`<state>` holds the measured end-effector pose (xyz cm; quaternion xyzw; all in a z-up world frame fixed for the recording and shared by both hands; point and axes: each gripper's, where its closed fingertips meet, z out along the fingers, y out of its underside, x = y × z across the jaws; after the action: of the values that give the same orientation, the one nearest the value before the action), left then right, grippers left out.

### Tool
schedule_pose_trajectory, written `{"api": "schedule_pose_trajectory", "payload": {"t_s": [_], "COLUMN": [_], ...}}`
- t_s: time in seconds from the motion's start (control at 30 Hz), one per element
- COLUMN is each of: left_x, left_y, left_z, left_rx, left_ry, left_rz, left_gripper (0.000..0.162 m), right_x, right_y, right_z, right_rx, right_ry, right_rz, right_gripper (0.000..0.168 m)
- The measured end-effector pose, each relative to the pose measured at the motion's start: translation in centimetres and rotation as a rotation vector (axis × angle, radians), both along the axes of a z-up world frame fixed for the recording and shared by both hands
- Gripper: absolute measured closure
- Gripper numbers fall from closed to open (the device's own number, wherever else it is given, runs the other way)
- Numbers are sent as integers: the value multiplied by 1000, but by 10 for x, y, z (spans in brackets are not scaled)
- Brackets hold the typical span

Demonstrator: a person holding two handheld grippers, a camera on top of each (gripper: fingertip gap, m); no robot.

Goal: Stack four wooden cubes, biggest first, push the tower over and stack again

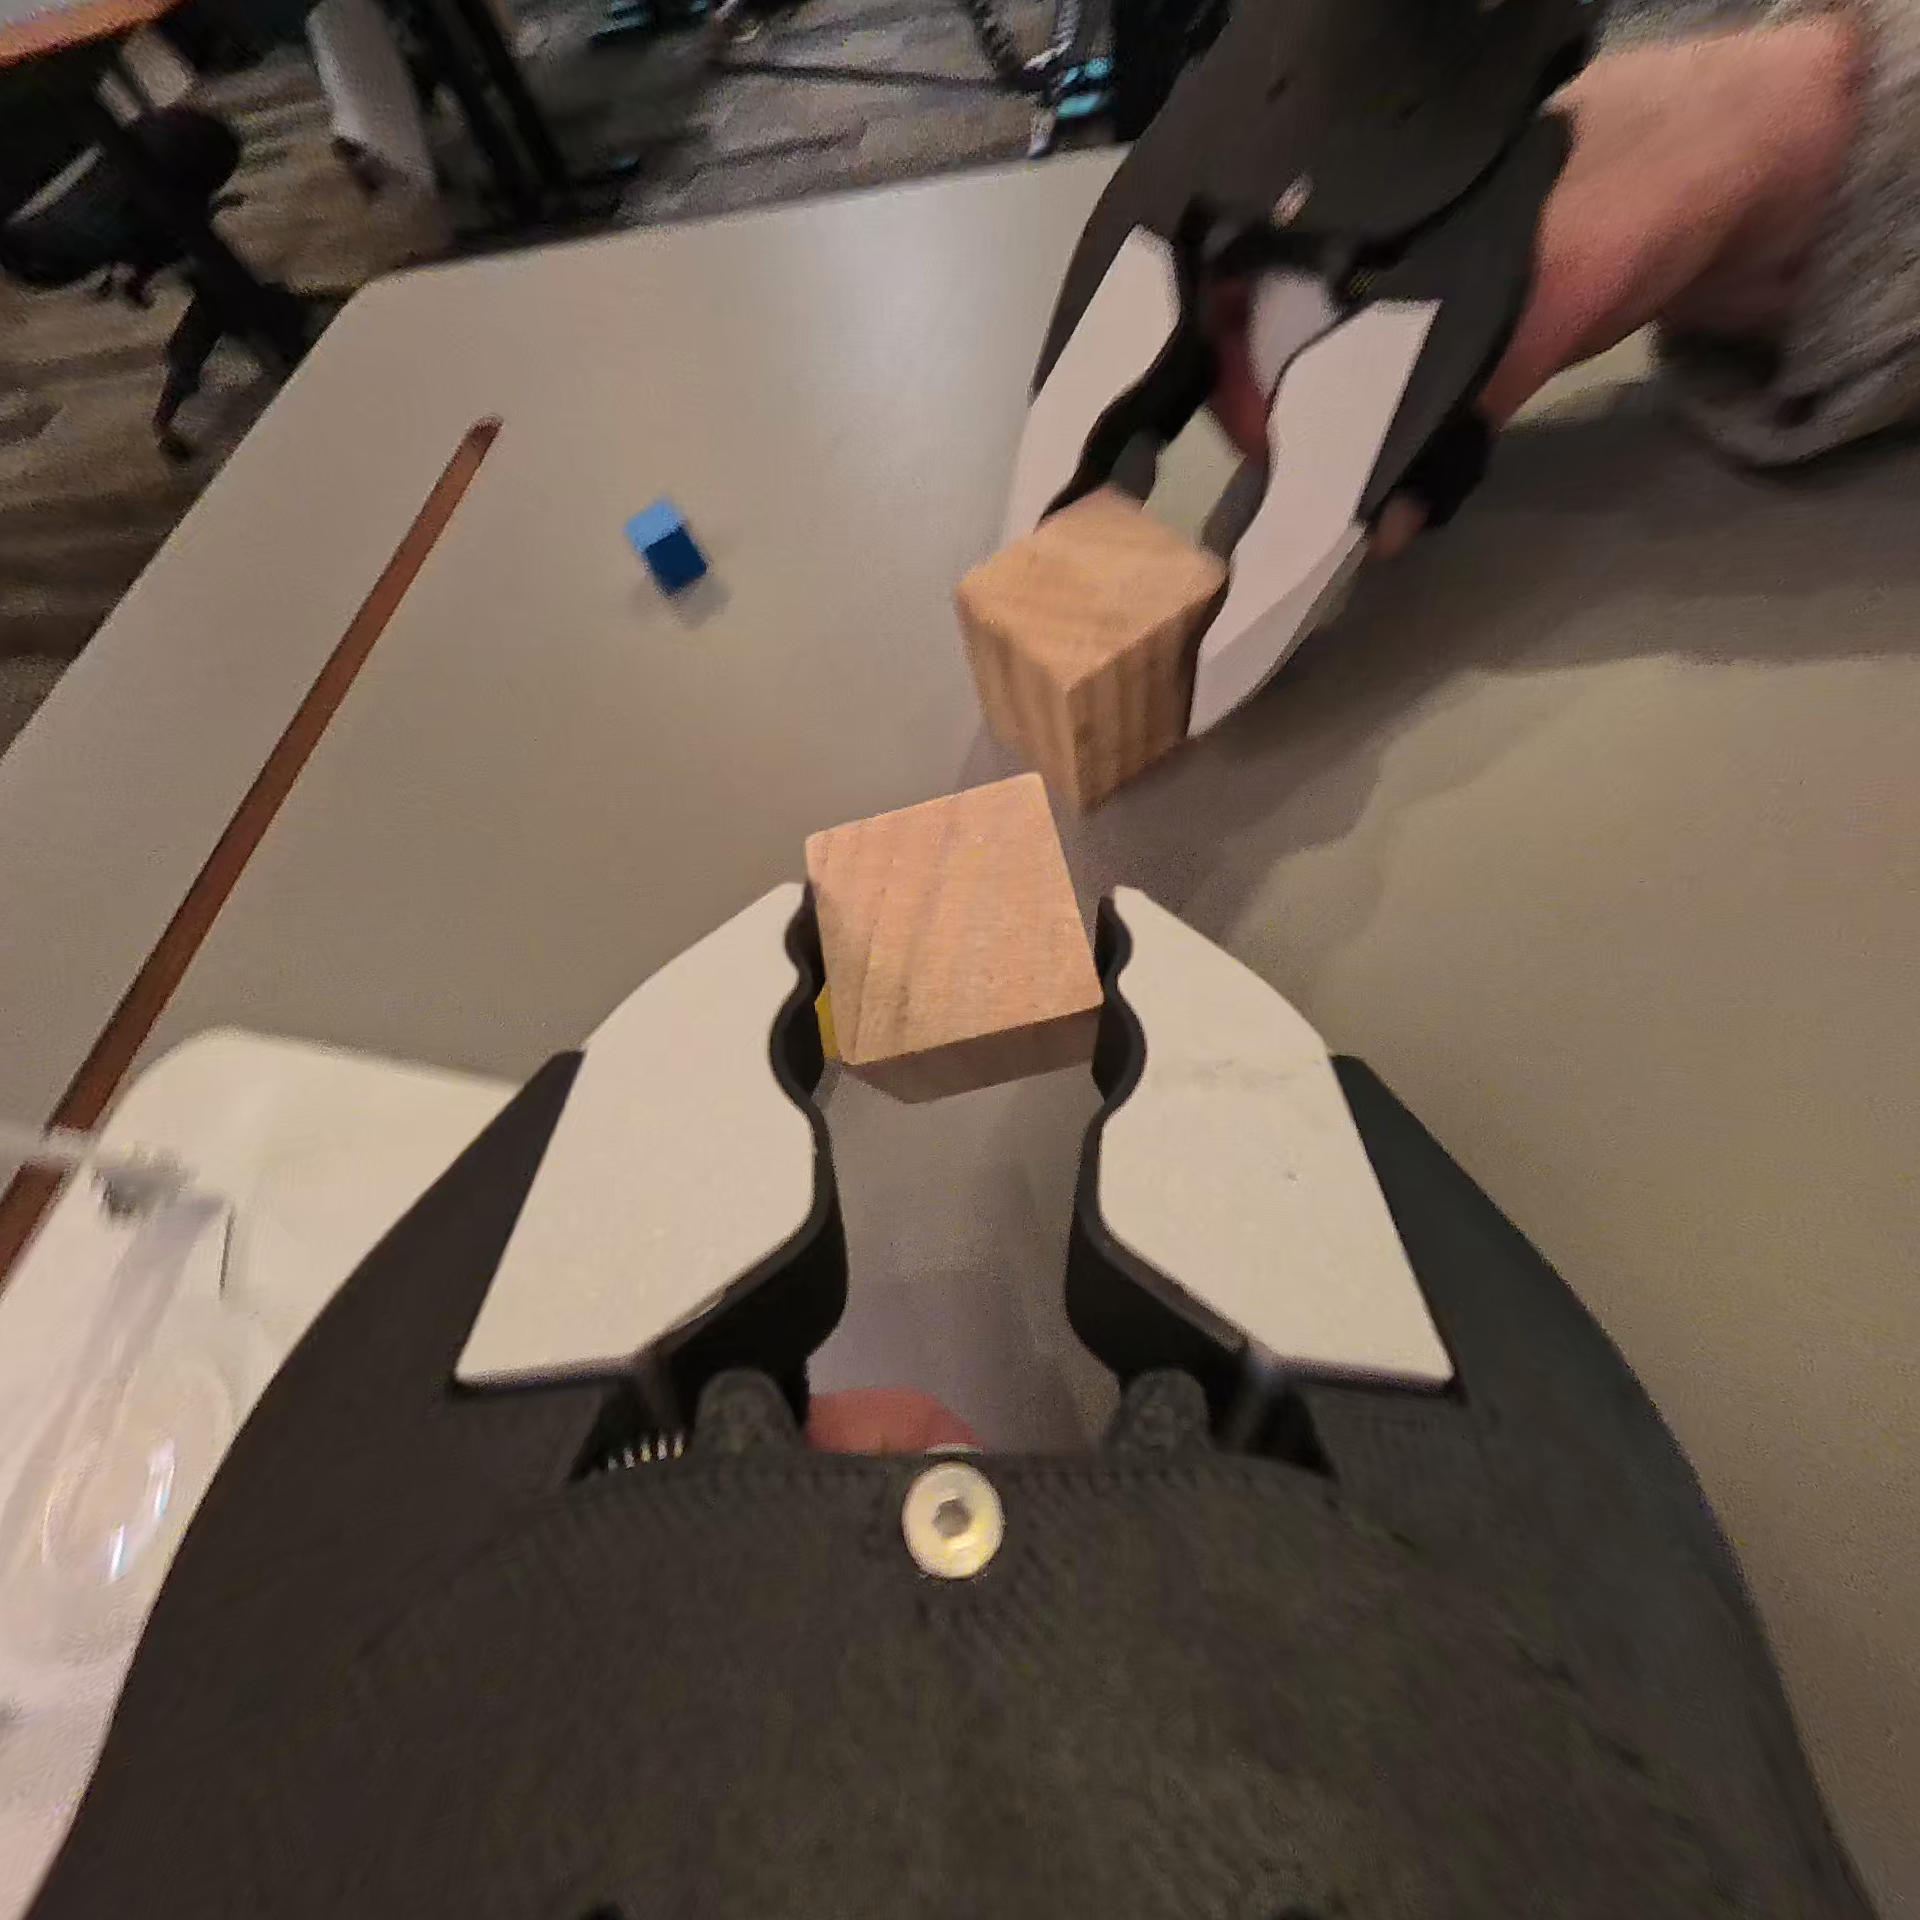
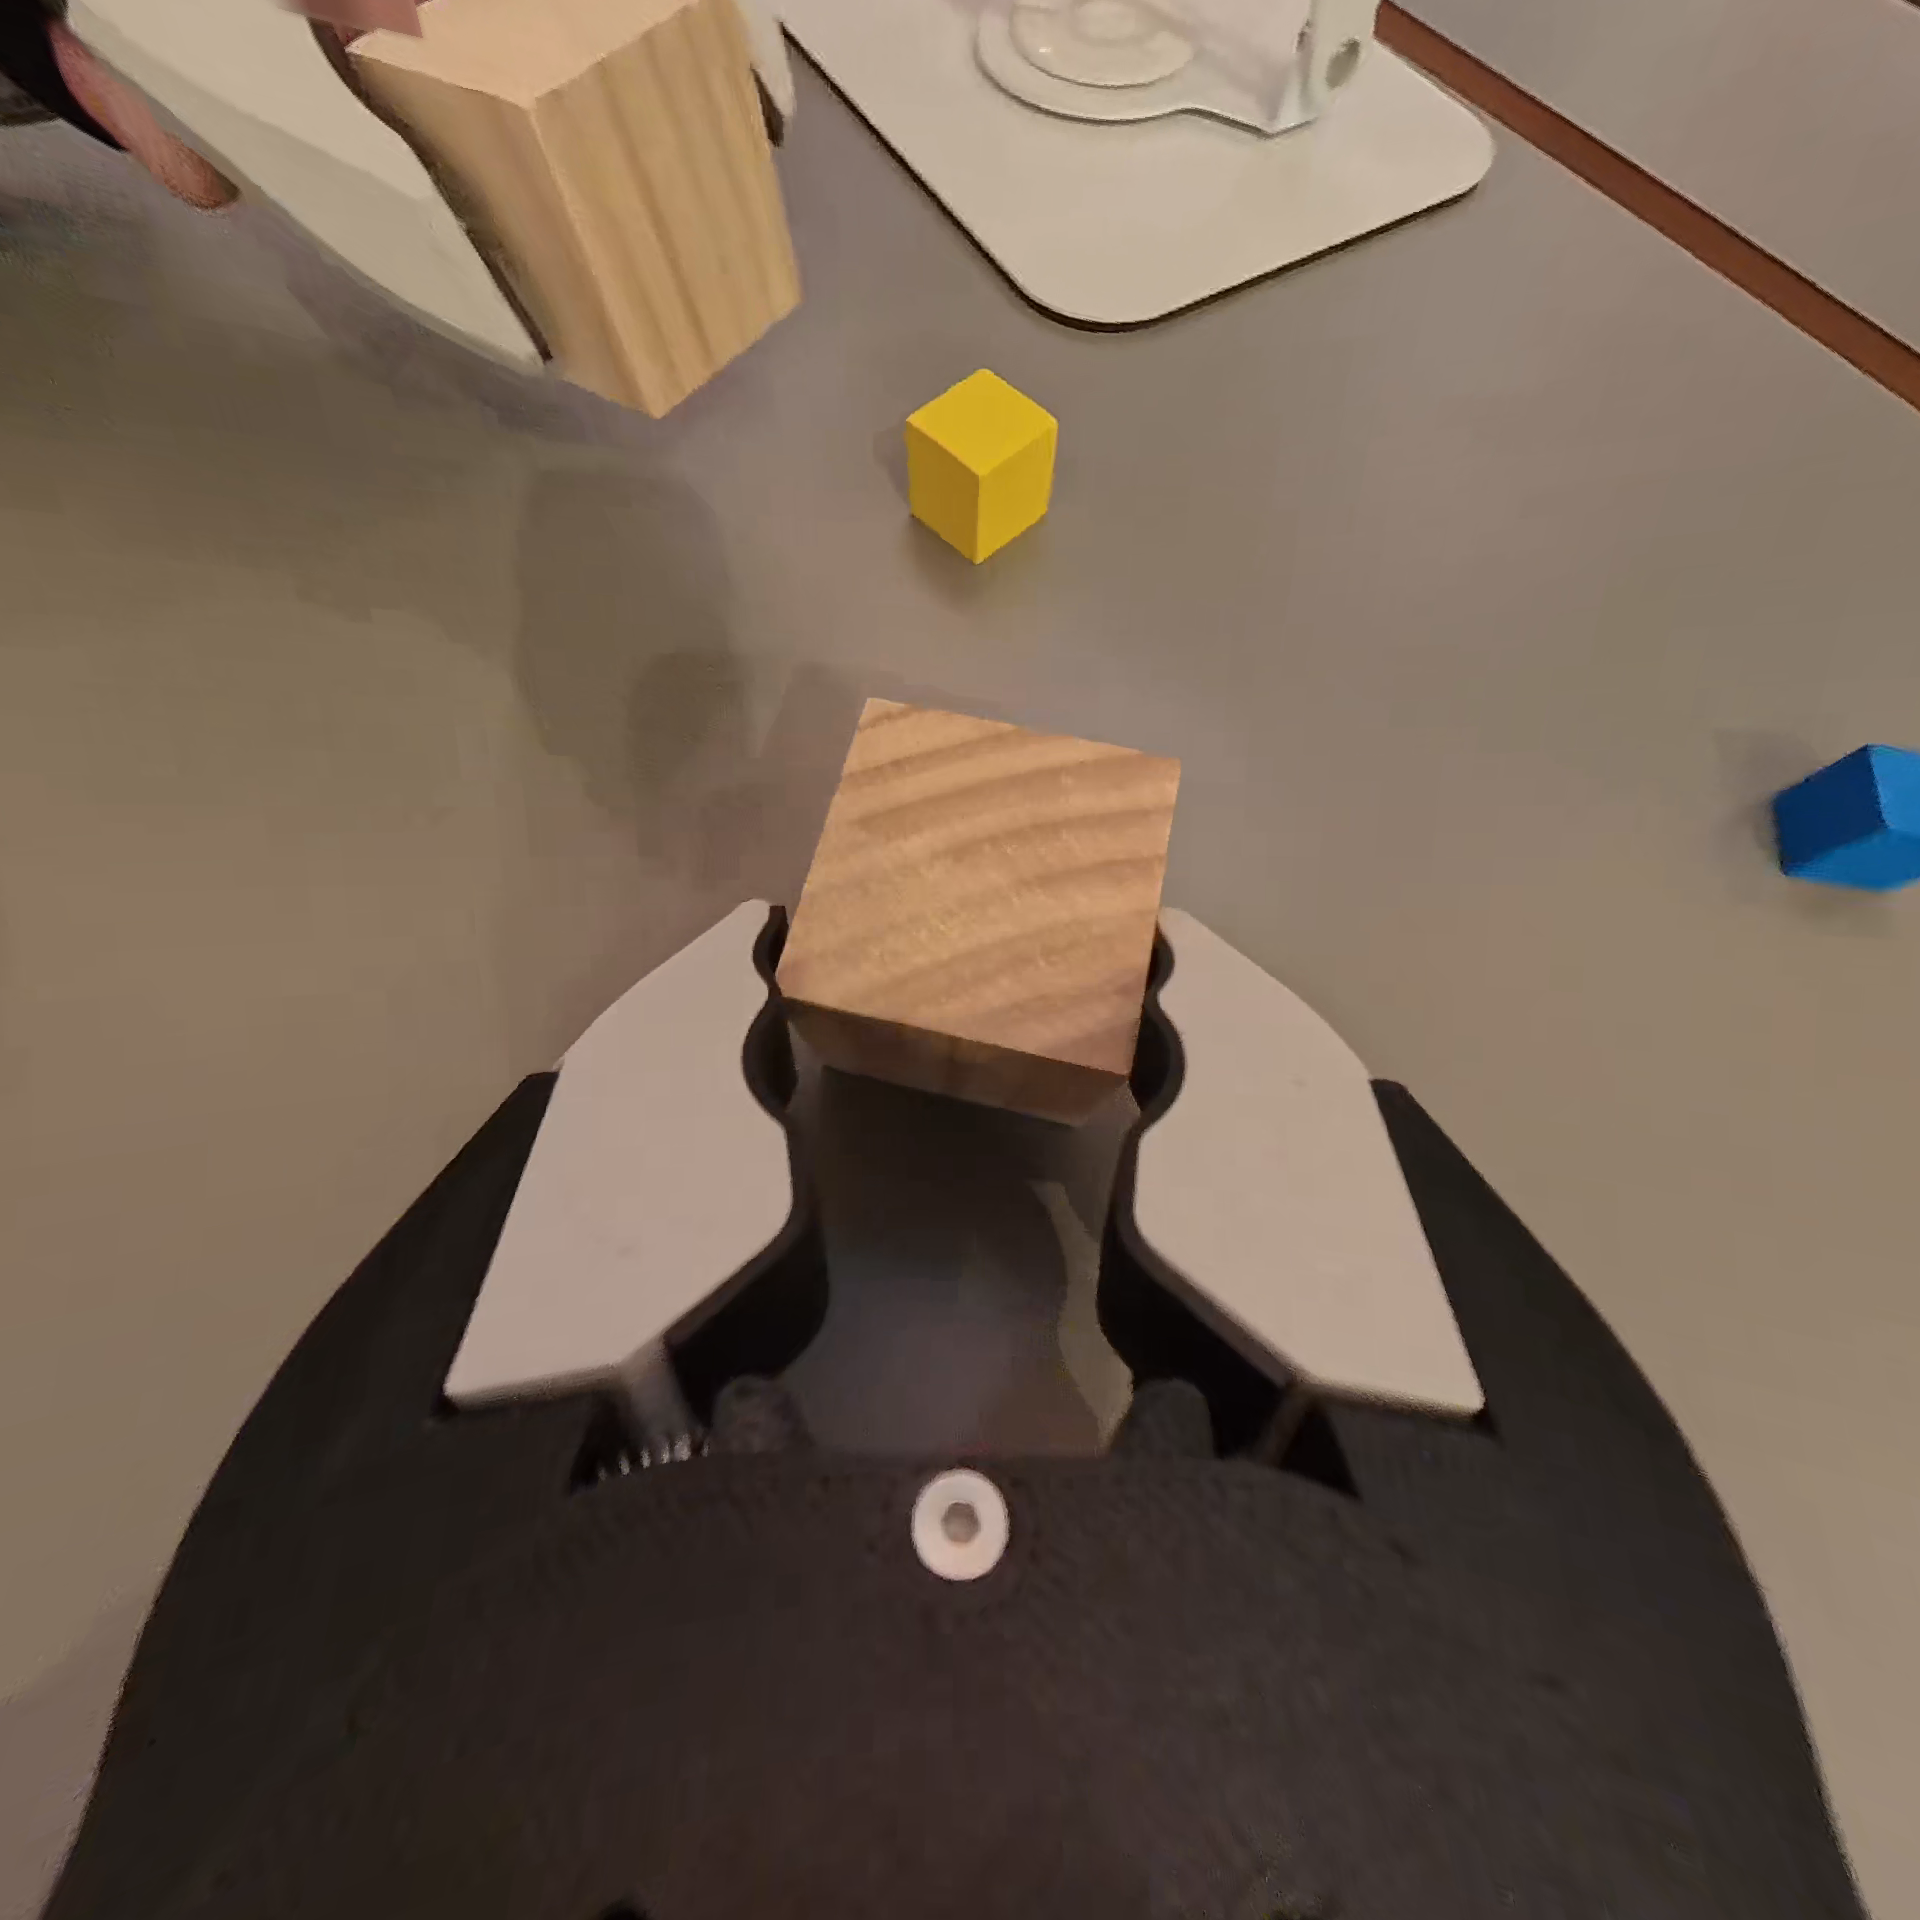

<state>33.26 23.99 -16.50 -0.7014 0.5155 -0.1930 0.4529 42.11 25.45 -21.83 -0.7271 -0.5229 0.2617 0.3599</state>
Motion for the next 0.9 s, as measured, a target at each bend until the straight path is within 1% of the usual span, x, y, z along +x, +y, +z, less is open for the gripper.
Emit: {"api": "schedule_pose_trajectory", "payload": {"t_s": [0.03,0.07,0.1,0.13,0.2,0.27,0.33,0.4,0.47,0.53,0.57,0.63,0.67,0.7,0.73,0.77,0.8,0.83,0.87,0.9], "left_x": [12,24,36,50,76,97,110,118,119,115,111,92,78,60,40,19,-1,-16,-26,-32], "left_y": [1,4,6,7,8,9,11,14,15,20,22,22,26,32,38,47,57,64,65,64], "left_z": [7,12,16,18,21,13,3,-5,-11,-8,-2,8,13,18,18,13,7,-1,-12,-24], "left_rx": [16,25,26,22,-13,-48,-66,-90,-99,-108,-112,-131,-113,-87,-77,-77,-57,-45,-66,-107], "left_ry": [-14,-16,-14,-19,-33,2,43,47,66,55,27,-1,-6,-11,-2,24,50,76,99,121], "left_rz": [-23,-40,-64,-88,-130,-157,-166,-156,-155,-119,-115,-109,-90,-60,-29,17,72,101,103,104], "left_gripper": [113,113,113,113,113,113,113,113,99,85,75,71,72,76,84,90,93,99,104,105], "right_x": [1,4,6,8,13,17,19,20,20,21,22,25,26,28,30,32,35,37,38,39], "right_y": [-1,1,3,3,-1,-3,-4,-5,-6,-8,-8,-7,-7,-6,-5,-4,-2,0,1,1], "right_z": [-2,-4,-3,-2,-3,-1,1,1,1,4,5,7,8,9,9,9,8,8,8,9], "right_rx": [-25,-52,-61,-59,-56,-58,-64,-69,-72,-80,-82,-83,-84,-84,-83,-82,-82,-84,-86,-90], "right_ry": [-4,-10,-1,6,-4,12,27,33,35,51,60,72,79,83,83,80,81,84,86,90], "right_rz": [11,-1,-23,-26,-25,-26,-22,-16,-10,-2,-2,-2,-2,-2,-4,-9,-13,-17,-19,-19], "right_gripper": [103,96,67,58,60,62,67,71,70,69,69,68,69,69,69,70,71,72,74,74]}}
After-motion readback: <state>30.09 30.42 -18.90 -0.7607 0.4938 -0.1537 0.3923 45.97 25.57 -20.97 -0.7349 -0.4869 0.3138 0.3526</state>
